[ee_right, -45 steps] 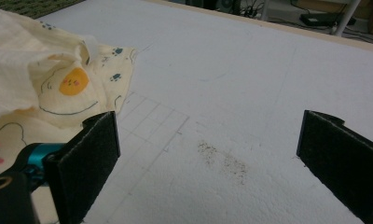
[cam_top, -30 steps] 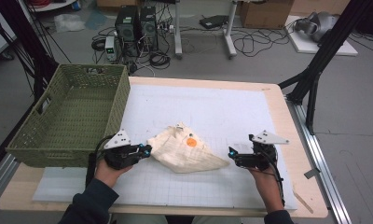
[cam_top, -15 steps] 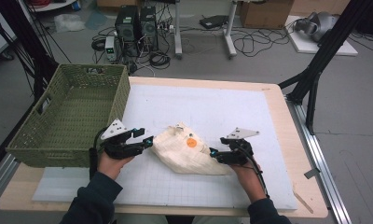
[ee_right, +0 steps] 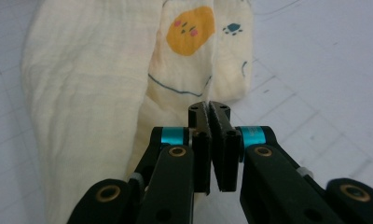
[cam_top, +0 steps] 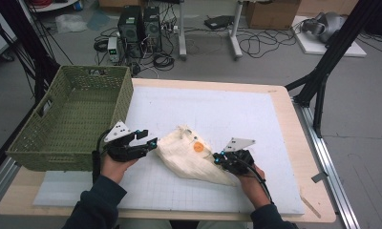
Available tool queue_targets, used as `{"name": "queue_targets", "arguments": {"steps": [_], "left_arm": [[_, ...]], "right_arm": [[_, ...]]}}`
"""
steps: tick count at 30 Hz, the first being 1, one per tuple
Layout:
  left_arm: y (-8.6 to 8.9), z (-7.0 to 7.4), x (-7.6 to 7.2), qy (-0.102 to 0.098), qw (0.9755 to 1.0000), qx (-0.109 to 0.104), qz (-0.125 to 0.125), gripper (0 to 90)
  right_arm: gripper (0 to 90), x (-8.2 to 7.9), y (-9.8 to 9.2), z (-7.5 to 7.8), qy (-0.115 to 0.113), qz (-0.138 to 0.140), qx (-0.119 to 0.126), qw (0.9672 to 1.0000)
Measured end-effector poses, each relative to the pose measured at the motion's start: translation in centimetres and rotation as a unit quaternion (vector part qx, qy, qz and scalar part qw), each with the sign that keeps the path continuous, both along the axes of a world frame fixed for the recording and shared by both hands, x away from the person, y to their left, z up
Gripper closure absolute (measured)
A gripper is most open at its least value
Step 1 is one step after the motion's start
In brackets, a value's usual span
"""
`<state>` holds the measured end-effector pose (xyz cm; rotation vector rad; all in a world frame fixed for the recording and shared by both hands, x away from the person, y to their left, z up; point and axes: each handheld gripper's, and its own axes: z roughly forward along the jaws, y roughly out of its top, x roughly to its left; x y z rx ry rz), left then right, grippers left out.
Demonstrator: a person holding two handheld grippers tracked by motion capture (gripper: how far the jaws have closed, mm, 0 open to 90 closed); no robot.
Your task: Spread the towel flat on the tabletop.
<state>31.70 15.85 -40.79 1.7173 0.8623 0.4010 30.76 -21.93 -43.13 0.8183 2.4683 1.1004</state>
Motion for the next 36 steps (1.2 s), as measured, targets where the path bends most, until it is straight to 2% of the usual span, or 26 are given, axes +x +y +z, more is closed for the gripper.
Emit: {"name": "queue_targets", "arguments": {"steps": [3,5,10,12,14,19,21,25,30,34,36], "left_arm": [[0.0,0.0,0.0,0.001,1.0,0.0,0.004,45.6],[0.0,-0.1,0.1,0.001,1.0,0.002,0.006,45.6],[0.0,-0.2,0.4,0.003,0.9999,0.001,0.015,45.6],[-0.2,-0.3,0.6,0.007,0.9999,-0.001,0.016,45.7],[-0.4,-0.3,0.9,0.013,0.9998,0.003,0.014,46.4],[-1.0,-0.4,2.1,0.022,0.9995,0.003,0.022,45.3],[-1.6,-0.5,2.9,0.026,0.9993,0.007,0.025,45.0],[-3.0,-0.9,4.7,0.033,0.9988,0.023,0.027,45.1],[-4.9,-2.1,7.1,0.056,0.9972,0.045,0.024,45.3],[-6.1,-2.9,8.5,0.07,0.9955,0.06,0.022,45.4],[-6.7,-3.3,8.9,0.077,0.9939,0.078,0.018,45.5]], "right_arm": [[87.7,-1.0,-1.0,0.9,-0.016,-0.003,-0.006,0.9999],[87.7,-1.8,-1.7,1.2,-0.016,-0.004,-0.015,0.9998],[87.7,-3.2,-3.9,0.7,0.007,-0.021,-0.039,0.999],[87.6,-3.6,-4.5,0.4,0.017,-0.022,-0.038,0.9989],[84.9,-3.8,-4.8,0.4,0.015,-0.021,-0.032,0.9991],[64.9,-3.5,-5.0,1.2,-0.008,-0.042,0.001,0.9991],[61.3,-3.2,-5.0,1.3,-0.017,-0.05,0.01,0.9985],[58.7,-3.0,-5.0,1.3,-0.024,-0.055,0.011,0.9981],[56.7,-2.9,-5.1,1.4,-0.03,-0.058,0.015,0.9978],[56.2,-3.0,-5.4,1.8,-0.039,-0.064,0.03,0.9967],[55.9,-2.9,-5.6,1.9,-0.04,-0.07,0.04,0.996]]}}
